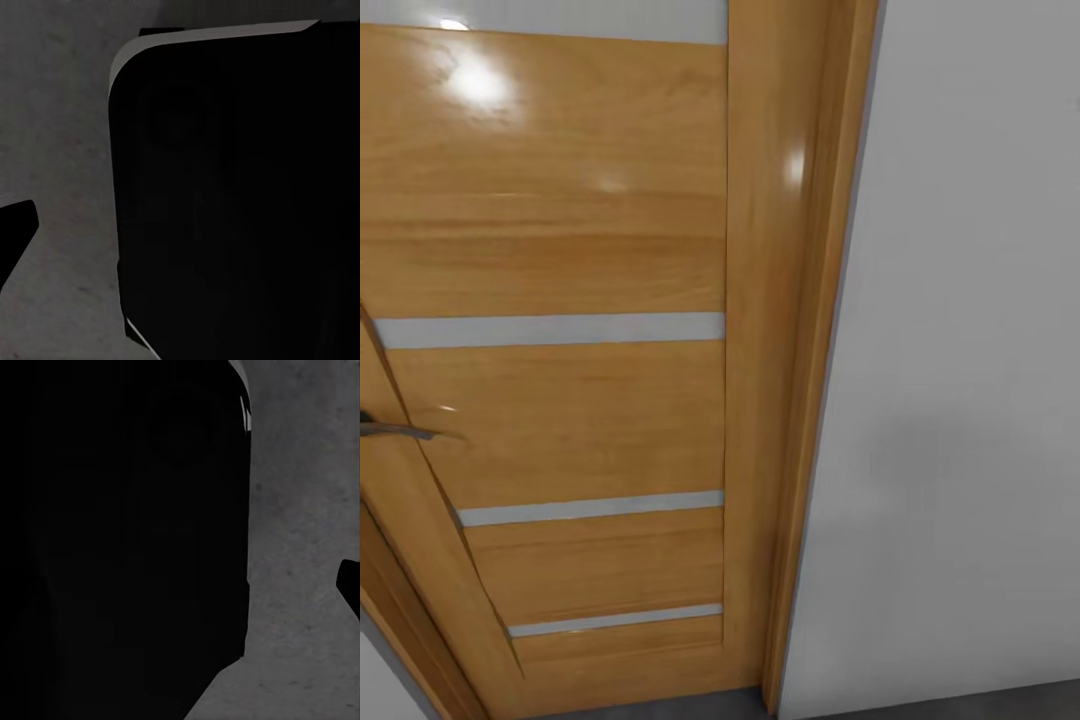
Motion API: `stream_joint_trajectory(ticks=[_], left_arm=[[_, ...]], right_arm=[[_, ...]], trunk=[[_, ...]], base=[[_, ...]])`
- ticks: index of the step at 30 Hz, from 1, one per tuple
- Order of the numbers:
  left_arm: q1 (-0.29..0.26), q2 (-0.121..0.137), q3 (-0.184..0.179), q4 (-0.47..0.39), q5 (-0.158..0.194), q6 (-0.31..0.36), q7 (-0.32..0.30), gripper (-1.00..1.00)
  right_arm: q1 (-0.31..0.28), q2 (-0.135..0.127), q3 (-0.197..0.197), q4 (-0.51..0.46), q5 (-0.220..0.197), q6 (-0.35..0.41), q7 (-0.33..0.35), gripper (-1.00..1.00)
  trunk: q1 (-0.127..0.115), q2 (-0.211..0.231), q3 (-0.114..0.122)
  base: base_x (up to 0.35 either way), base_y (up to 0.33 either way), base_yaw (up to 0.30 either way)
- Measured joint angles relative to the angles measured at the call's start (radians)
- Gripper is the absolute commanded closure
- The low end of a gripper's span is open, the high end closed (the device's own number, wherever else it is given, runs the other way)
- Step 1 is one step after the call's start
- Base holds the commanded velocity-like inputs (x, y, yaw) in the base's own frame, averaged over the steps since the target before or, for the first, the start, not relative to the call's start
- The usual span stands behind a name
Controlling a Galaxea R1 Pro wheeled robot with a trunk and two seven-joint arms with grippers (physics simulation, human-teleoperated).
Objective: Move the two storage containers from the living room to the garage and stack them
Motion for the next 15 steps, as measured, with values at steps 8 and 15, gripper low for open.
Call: stream_joint_trajectory(ticks=[8, 15], left_arm=[[0.0, 0.0, 0.001, 0.001, 0.0, 0.0, 0.0, -1.0], [0.0, 0.0, 0.0, 0.0, 0.004, -0.002, 0.0, -1.0]], right_arm=[[0.0, 0.0, 0.002, 0.0, 0.0, 0.0, 0.0, -1.0], [0.0, 0.0, 0.002, 0.0, 0.0, 0.0, 0.0, -1.0]], trunk=[[0.0, 0.0, 0.004], [0.0, 0.0, 0.005]], base=[[0.081, 0.0, 0.0], [0.033, 0.0, 0.0]])
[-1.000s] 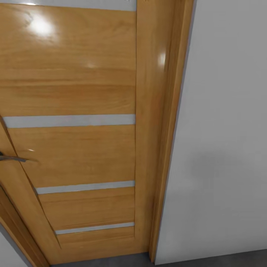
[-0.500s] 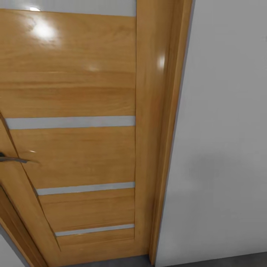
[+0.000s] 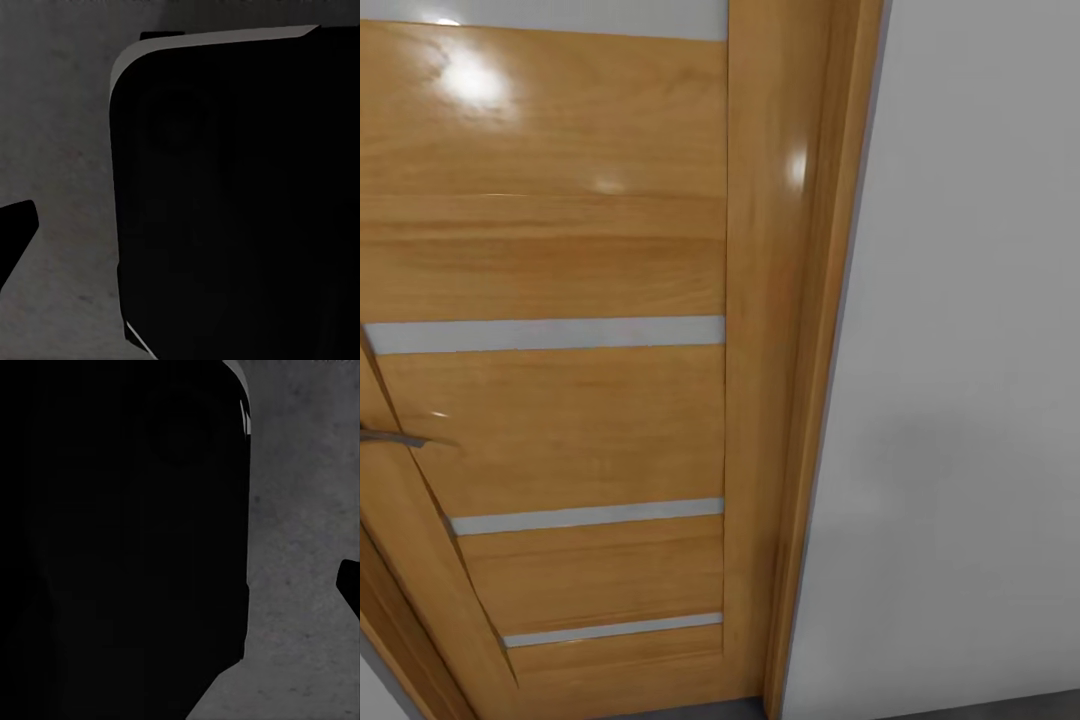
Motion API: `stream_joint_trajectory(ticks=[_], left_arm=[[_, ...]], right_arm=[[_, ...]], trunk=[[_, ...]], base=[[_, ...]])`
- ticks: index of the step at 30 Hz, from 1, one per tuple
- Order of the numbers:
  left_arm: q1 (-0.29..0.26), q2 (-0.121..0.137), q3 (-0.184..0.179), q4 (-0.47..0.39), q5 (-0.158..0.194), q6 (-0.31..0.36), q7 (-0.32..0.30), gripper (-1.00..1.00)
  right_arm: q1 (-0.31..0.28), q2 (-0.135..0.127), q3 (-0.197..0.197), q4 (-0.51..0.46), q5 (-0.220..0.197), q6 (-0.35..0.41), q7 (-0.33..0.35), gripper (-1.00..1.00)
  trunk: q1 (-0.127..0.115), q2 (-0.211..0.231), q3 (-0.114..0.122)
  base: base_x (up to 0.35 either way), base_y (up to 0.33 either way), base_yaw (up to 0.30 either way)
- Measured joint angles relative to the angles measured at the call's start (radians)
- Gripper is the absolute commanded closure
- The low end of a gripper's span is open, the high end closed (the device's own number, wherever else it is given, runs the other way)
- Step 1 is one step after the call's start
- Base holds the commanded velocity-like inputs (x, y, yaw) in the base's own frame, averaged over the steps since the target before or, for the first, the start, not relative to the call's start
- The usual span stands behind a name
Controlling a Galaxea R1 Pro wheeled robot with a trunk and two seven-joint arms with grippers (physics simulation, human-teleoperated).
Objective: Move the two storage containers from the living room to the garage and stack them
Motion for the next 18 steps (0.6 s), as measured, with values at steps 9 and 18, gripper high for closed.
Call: stream_joint_trajectory(ticks=[9, 18], left_arm=[[0.0, -0.001, 0.001, 0.001, -0.004, 0.005, 0.002, -1.0], [0.0, -0.001, 0.001, 0.0, 0.0, 0.002, 0.004, -1.0]], right_arm=[[0.0, -0.001, -0.001, 0.0, 0.0, 0.0, 0.0, -1.0], [0.0, -0.003, 0.001, 0.001, 0.003, 0.001, 0.0, -1.0]], trunk=[[0.0, 0.0, 0.0], [0.0, 0.0, 0.0]], base=[[0.068, -0.014, 0.0], [0.164, -0.039, 0.0]])
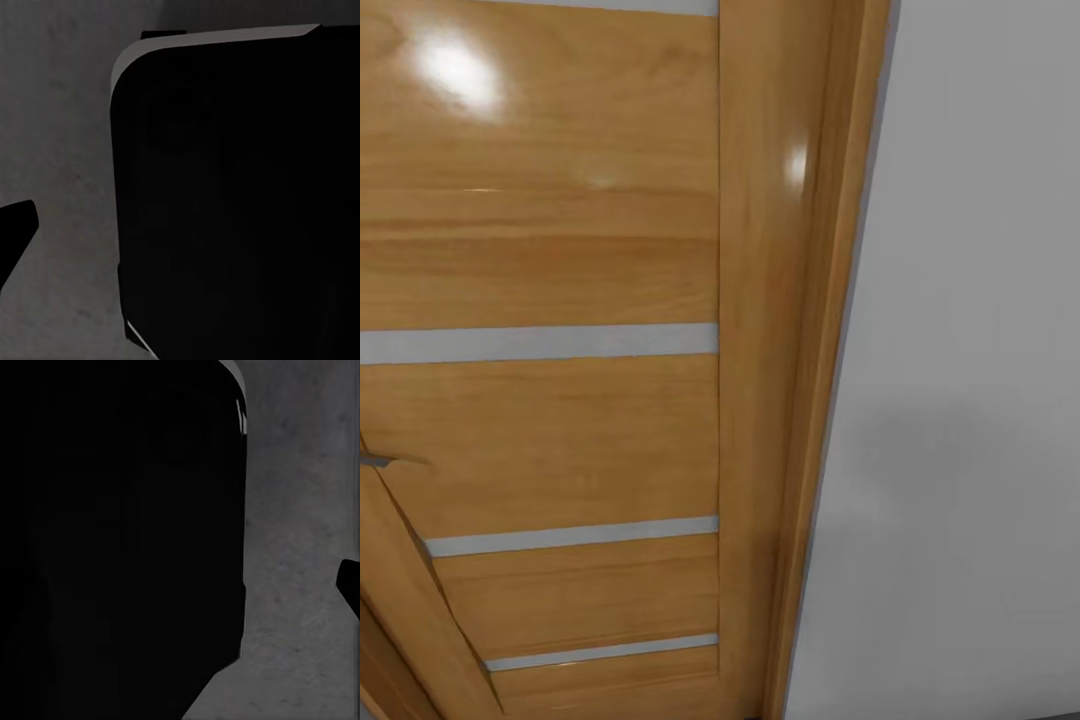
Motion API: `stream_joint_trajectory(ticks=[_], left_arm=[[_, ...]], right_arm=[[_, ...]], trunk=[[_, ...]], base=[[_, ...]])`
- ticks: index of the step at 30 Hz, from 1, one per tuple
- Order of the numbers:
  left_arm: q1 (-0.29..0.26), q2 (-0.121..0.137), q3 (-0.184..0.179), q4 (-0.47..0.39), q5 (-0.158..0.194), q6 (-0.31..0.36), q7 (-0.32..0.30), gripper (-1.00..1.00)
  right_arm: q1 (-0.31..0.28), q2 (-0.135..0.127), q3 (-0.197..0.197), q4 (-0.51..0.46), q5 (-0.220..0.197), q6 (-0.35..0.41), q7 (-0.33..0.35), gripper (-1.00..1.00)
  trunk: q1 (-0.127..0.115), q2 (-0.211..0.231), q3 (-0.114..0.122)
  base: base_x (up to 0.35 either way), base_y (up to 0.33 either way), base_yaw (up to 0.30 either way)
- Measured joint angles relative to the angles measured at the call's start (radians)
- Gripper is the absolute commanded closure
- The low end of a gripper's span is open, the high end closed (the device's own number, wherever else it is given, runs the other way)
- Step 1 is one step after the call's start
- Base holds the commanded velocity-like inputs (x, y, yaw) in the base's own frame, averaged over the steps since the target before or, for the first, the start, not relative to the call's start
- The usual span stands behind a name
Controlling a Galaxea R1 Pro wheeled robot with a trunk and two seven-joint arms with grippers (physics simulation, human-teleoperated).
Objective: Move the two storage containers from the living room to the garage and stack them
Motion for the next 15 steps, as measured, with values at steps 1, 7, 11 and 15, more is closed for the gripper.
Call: stream_joint_trajectory(ticks=[1, 7, 11, 15], left_arm=[[0.0, 0.0, 0.0, 0.0, 0.0, 0.0, 0.0, -1.0], [0.0, 0.0, 0.007, 0.0, 0.005, -0.001, 0.0, -1.0], [0.0, 0.0, 0.005, 0.0, 0.004, -0.001, -0.001, -1.0], [0.0, 0.001, 0.003, 0.0, 0.003, -0.001, -0.001, -1.0]], right_arm=[[0.0, 0.0, 0.001, 0.0, 0.002, 0.0, 0.0, -1.0], [0.0, -0.004, 0.006, -0.001, 0.007, 0.001, 0.0, -1.0], [0.0, -0.006, 0.006, -0.001, 0.005, 0.001, -0.004, -1.0], [0.0, -0.007, 0.003, -0.001, 0.003, 0.001, -0.005, -1.0]], trunk=[[0.0, 0.0, 0.0], [0.0, 0.0, 0.0], [0.0, 0.0, 0.0], [0.0, 0.0, 0.0]], base=[[0.04, -0.009, 0.0], [0.014, -0.003, 0.0], [0.003, -0.001, 0.0], [0.0, 0.0, 0.0]])
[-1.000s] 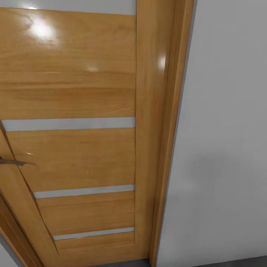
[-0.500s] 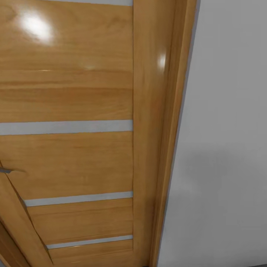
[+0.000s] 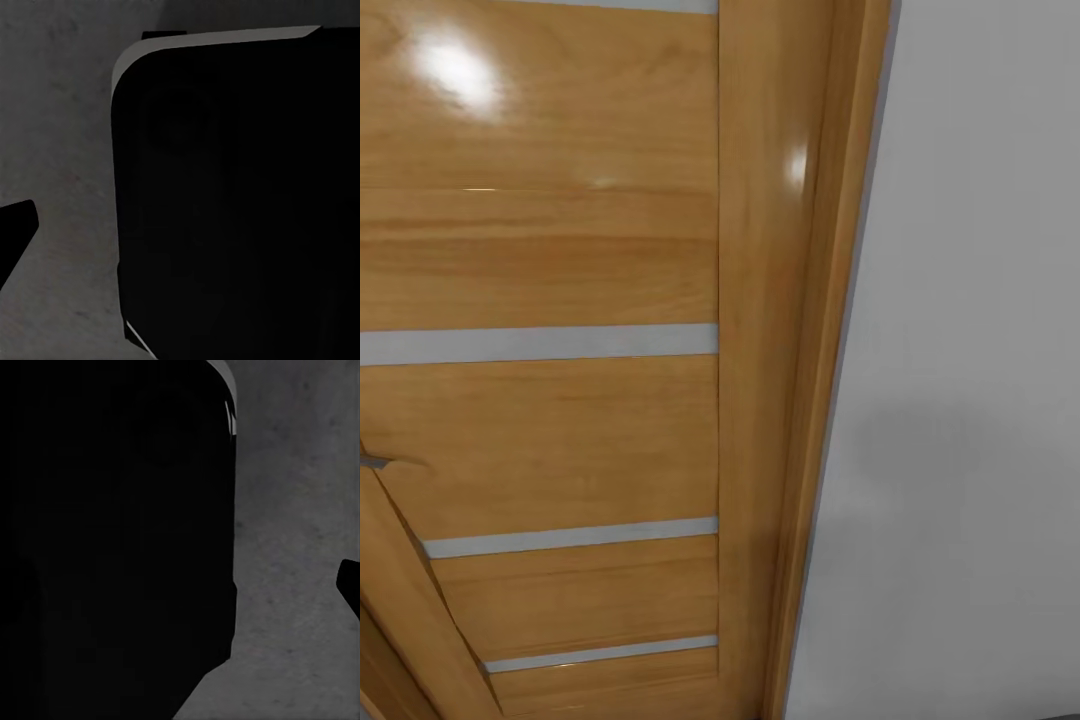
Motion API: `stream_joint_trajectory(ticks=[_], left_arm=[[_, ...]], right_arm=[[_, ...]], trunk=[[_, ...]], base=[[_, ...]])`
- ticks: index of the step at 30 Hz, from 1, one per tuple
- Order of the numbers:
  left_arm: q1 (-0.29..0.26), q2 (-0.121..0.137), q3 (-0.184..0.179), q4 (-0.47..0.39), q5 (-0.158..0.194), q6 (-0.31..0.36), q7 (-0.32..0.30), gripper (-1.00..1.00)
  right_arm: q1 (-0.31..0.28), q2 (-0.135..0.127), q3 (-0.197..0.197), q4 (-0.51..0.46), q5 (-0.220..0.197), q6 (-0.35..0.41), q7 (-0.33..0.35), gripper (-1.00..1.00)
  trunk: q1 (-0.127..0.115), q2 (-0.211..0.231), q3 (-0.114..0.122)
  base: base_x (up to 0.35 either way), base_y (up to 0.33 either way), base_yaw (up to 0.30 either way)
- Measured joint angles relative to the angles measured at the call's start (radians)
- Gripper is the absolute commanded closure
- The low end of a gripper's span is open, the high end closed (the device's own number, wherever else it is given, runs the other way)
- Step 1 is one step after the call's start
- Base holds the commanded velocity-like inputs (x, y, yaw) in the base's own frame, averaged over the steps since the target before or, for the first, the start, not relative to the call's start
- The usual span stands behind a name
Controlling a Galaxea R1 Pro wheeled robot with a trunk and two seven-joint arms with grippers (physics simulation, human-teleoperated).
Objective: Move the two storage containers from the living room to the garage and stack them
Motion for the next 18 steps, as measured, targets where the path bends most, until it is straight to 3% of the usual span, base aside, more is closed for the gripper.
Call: stream_joint_trajectory(ticks=[18], left_arm=[[-0.001, -0.015, 0.006, -0.005, 0.005, -0.01, -0.01, -1.0]], right_arm=[[0.0, 0.008, -0.001, -0.003, -0.003, 0.0, 0.007, -1.0]], trunk=[[0.0, 0.0, 0.0]], base=[[0.0, 0.0, 0.0]])
